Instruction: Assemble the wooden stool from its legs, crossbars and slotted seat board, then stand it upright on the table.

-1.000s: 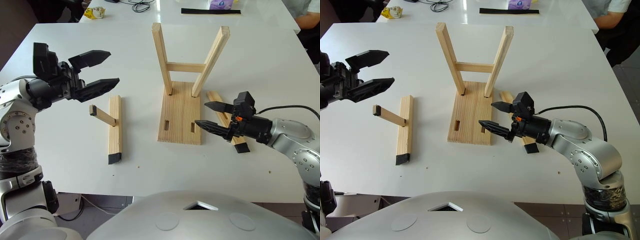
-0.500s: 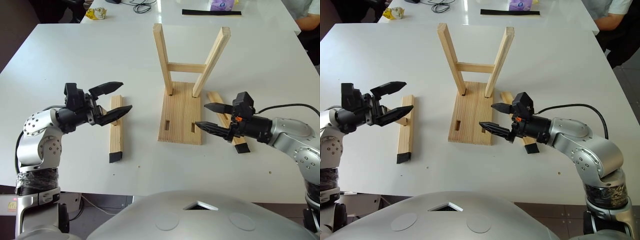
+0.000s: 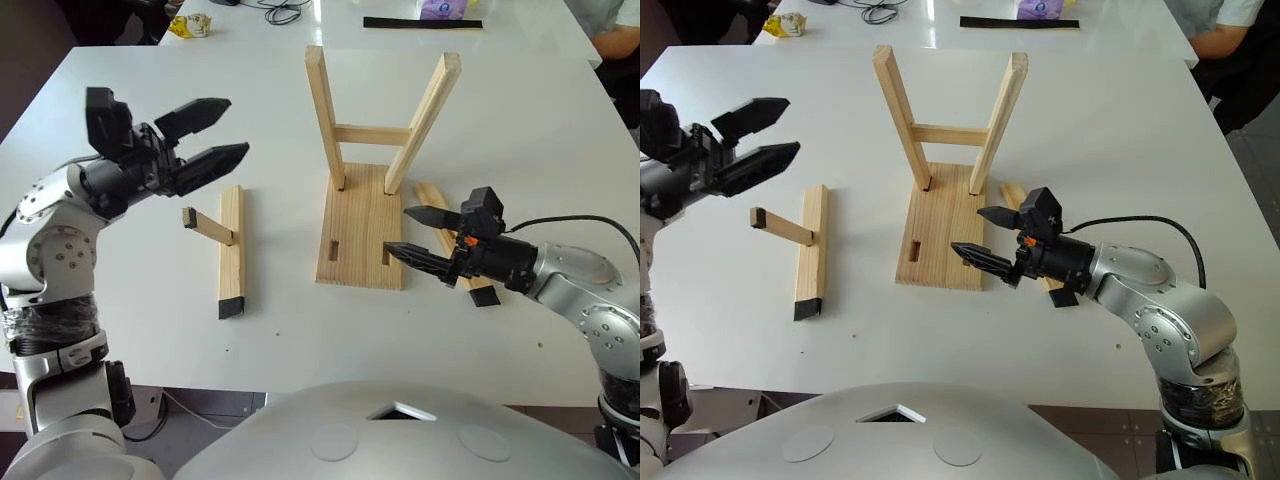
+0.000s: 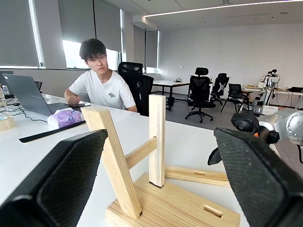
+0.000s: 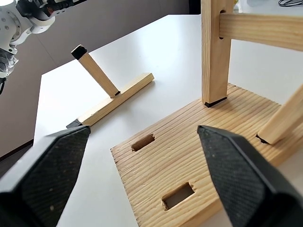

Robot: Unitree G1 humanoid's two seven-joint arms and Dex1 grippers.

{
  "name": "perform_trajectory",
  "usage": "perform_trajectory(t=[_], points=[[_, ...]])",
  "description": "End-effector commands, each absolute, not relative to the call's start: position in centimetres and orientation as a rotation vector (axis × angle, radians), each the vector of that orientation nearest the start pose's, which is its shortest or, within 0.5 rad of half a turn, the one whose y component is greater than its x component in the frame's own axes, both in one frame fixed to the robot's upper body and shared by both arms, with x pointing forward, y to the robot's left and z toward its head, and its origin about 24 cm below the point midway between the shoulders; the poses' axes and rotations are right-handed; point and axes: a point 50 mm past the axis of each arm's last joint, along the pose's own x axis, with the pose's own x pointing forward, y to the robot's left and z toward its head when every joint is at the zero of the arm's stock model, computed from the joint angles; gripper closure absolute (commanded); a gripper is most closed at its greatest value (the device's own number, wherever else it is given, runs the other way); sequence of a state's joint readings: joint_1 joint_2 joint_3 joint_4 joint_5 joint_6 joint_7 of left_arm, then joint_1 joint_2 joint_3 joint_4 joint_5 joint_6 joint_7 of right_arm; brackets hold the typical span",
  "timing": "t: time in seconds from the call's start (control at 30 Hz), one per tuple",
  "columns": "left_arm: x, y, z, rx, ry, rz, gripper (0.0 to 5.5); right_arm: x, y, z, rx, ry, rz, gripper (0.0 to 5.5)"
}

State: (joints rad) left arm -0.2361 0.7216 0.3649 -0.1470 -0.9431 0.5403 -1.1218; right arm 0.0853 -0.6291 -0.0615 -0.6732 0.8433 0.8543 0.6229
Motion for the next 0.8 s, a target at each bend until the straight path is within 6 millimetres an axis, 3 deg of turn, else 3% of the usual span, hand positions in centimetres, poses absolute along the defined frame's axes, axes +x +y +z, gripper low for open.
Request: perform_trajectory(t=[0.03,0.13,0.2,0.3,0.43,0.53,0.63,0.73,0.8], points=[[23.1,27.0,22.5,-0.117,-0.110,-1.073,1.32,17.6,-16.0,12.5,0.137,0.340,0.999,1.31],[22.3,29.1,24.0,-0.157,-0.045,-0.969,1.32,16.6,-16.5,12.3,0.151,0.335,0.930,1.31],[21.7,29.8,23.6,-0.163,0.067,-0.926,1.32,15.7,-16.8,12.2,0.167,0.329,0.869,1.31],[21.0,30.1,22.4,-0.120,0.209,-0.908,1.32,14.4,-17.0,12.0,0.187,0.318,0.782,1.31],[19.9,32.1,19.7,0.018,0.432,-0.880,1.32,14.0,-17.4,12.7,0.190,0.277,0.719,1.31],[16.8,33.3,17.1,0.065,0.712,-0.973,1.32,14.3,-17.5,13.4,0.170,0.246,0.714,1.31],[14.3,33.5,15.7,0.040,0.901,-1.044,1.32,14.4,-17.4,14.1,0.148,0.232,0.732,1.31],[13.5,32.8,14.0,0.012,1.011,-0.976,1.32,14.5,-17.3,14.3,0.134,0.232,0.746,1.31],[13.1,31.3,12.7,-0.037,1.046,-0.935,1.32,14.6,-17.2,14.3,0.126,0.235,0.753,1.31]])
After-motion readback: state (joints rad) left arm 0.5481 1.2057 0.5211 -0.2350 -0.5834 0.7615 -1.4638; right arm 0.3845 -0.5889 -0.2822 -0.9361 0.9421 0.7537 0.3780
